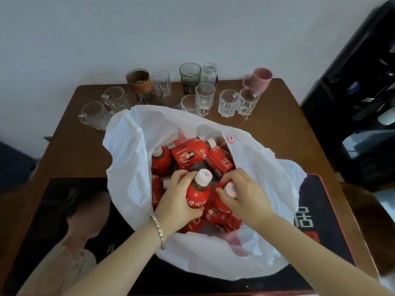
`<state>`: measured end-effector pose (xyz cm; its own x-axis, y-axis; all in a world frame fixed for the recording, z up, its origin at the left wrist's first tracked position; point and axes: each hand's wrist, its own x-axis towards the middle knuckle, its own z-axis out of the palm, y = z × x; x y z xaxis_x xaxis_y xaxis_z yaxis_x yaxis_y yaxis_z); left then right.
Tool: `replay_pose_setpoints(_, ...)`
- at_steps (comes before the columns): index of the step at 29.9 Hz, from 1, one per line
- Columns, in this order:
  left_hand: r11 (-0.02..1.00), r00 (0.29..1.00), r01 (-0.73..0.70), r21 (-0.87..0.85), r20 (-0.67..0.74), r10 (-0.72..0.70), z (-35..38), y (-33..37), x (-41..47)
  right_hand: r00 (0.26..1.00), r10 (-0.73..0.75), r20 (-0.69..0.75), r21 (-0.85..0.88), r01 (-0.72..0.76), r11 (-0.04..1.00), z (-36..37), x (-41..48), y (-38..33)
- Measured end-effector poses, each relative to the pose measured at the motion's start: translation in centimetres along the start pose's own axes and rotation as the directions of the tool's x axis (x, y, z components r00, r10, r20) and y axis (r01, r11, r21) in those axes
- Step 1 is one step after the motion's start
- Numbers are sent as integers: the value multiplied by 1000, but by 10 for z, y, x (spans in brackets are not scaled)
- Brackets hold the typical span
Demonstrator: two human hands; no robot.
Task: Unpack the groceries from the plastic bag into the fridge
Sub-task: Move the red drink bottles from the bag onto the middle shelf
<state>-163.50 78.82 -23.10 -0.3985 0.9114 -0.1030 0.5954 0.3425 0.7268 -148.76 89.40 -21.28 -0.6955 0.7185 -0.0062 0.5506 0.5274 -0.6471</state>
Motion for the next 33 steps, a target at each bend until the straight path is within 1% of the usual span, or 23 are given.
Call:
replay_pose_setpoints(2, 1000, 999, -21, -21, 26, 22, 4, -3, -2, 997, -49, 66, -72, 53, 996, -10, 0, -6)
replay_pose_setpoints(4, 998, 996, -53, -26, 66, 55, 8, -7, -5, 970, -81, 229, -140, 115, 983, -18, 1, -7)
replay_pose_setpoints(5, 998, 996, -53, -35, 75, 56, 10, -9, -6, 951, -64, 302, -175, 121, 977, -21, 1, -8)
replay_pose_setpoints(6, 998, 997, -38, -48, 71, 41, 11, -10, -7, 938, -33, 344, -194, 105, 975, -23, 2, -9)
replay_pose_setpoints(7, 998, 998, -21, -56, 65, 24, 12, -10, -7, 935, -14, 354, -202, 91, 975, -23, 2, -9)
replay_pose_setpoints(10, 998, 997, -31, -56, 73, 35, 14, -8, -3, 954, -61, 295, -236, 134, 962, -13, 0, -7)
replay_pose_setpoints(12, 998, 996, -31, -59, 82, 36, 15, -6, -2, 965, -94, 245, -333, 174, 927, -6, 0, -8)
replay_pose_setpoints(15, 998, 995, 24, -63, 97, -18, 15, -7, -5, 960, -247, 134, -415, 280, 866, 3, 4, -16)
replay_pose_setpoints(17, 994, 990, 66, -88, 127, -55, 14, -7, -7, 943, -244, 226, -429, 322, 844, 3, 7, -24)
replay_pose_setpoints(18, 990, 987, 85, -108, 145, -69, 15, -8, -8, 940, -216, 265, -421, 314, 851, 3, 8, -26)
replay_pose_setpoints(22, 984, 972, 122, -131, 216, -92, 19, -9, -6, 937, -102, 334, -480, 262, 837, 1, 22, -26)
replay_pose_setpoints(24, 986, 949, 129, -104, 302, -92, 12, -9, -1, 939, -88, 331, -478, 248, 842, 2, 23, -23)
replay_pose_setpoints(25, 985, 923, 145, -90, 371, -101, 6, -11, 4, 947, -90, 309, -482, 237, 843, 4, 21, -21)
replay_pose_setpoints(26, 981, 892, 179, -80, 434, -127, -1, -14, 10, 956, -88, 280, -493, 222, 841, 4, 19, -21)
replay_pose_setpoints(27, 971, 872, 233, -58, 455, -182, -8, -18, 17, 964, -76, 256, -507, 201, 838, 4, 17, -21)
replay_pose_setpoints(28, 959, 874, 283, -21, 417, -249, -15, -26, 25, 970, -58, 236, -513, 175, 840, 4, 15, -20)
replay_pose_setpoints(29, 947, 888, 319, 41, 336, -314, -20, -36, 34, 977, -37, 212, -516, 144, 845, 3, 15, -20)
replay_pose_setpoints(30, 931, 898, 343, 125, 249, -364, -25, -47, 40, 983, -13, 183, -512, 107, 852, 2, 15, -18)
replay_pose_setpoints(31, 911, 897, 355, 210, 198, -395, -27, -59, 45, 987, 9, 159, -503, 73, 861, -1, 16, -15)
replay_pose_setpoints(32, 896, 894, 347, 277, 192, -406, -27, -69, 49, 989, 24, 148, -497, 54, 866, -2, 17, -12)
replay_pose_setpoints(33, 886, 888, 324, 332, 215, -406, -27, -74, 51, 989, 37, 145, -490, 40, 871, -4, 18, -9)
